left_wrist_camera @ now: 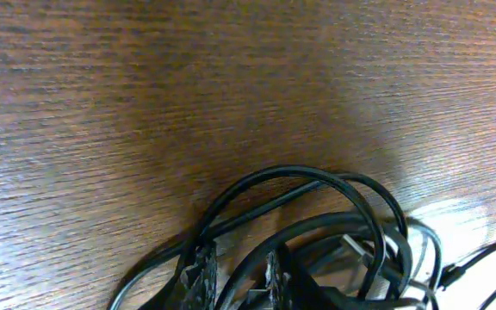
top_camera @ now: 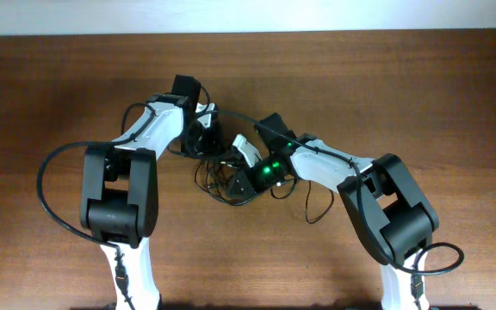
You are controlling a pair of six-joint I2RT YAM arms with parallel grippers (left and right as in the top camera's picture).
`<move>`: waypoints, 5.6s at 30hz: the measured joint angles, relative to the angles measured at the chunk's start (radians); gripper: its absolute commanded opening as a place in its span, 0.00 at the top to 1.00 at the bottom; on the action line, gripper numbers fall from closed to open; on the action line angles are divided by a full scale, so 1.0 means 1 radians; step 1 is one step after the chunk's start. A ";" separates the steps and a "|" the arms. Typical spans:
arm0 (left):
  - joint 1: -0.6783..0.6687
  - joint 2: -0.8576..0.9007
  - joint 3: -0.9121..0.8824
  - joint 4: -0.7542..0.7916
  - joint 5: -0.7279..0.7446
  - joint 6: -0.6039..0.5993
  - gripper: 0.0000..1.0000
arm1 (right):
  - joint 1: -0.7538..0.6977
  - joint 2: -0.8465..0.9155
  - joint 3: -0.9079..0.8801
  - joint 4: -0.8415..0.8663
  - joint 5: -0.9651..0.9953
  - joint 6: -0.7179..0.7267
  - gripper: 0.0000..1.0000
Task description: Untangle cables
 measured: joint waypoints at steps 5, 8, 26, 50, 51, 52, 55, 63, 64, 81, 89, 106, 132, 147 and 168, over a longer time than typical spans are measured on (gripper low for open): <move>0.000 0.000 0.000 0.000 0.000 0.000 0.78 | 0.000 0.000 -0.001 0.012 -0.060 0.062 0.80; 0.000 0.000 0.000 0.000 0.000 0.000 0.78 | 0.000 0.000 -0.001 0.011 -0.066 0.069 0.80; 0.000 0.000 0.000 0.000 0.000 0.000 0.78 | 0.018 0.001 -0.023 0.007 -0.016 0.100 0.84; -0.002 0.000 0.000 0.000 -0.015 0.000 0.79 | 0.051 -0.375 -0.025 0.003 -0.171 0.115 0.96; -0.002 0.000 0.000 0.000 -0.015 0.000 0.79 | 0.051 -0.410 -0.026 0.003 -0.147 0.114 0.96; -0.002 0.000 0.000 0.000 -0.015 0.000 0.79 | 0.051 -0.438 -0.027 0.003 -0.131 0.114 0.96; -0.003 0.000 0.000 0.000 -0.015 0.000 0.79 | 0.051 -0.536 -0.030 0.031 -0.098 0.114 0.96; -0.003 0.000 0.000 0.001 -0.015 0.000 0.78 | 0.055 -0.800 -0.030 0.079 0.006 0.109 0.95; -0.002 0.000 0.000 0.001 -0.015 0.000 0.78 | 0.055 -0.826 -0.030 0.074 0.036 0.103 0.90; 0.017 -0.008 0.185 -0.271 -0.058 0.121 0.52 | 0.058 -0.613 -0.031 -0.270 0.134 0.081 0.68; -0.024 -0.008 0.162 -0.367 -0.110 0.130 0.47 | 0.058 -0.578 -0.031 -0.345 0.142 0.081 0.57; -0.215 -0.008 0.034 -0.093 -0.146 -0.093 0.64 | 0.058 -0.577 -0.031 -0.498 0.340 0.081 0.39; -0.030 -0.008 0.212 -0.247 -0.334 0.194 0.76 | 0.120 -0.357 -0.032 -0.315 0.273 0.195 0.96; -0.032 -0.017 0.015 -0.156 -0.200 0.182 0.96 | 0.164 -0.077 -0.023 -0.145 0.401 0.478 0.96; -0.027 -0.194 -0.034 -0.229 -0.183 0.095 0.69 | -0.124 -0.056 0.124 -0.626 0.040 -0.100 0.54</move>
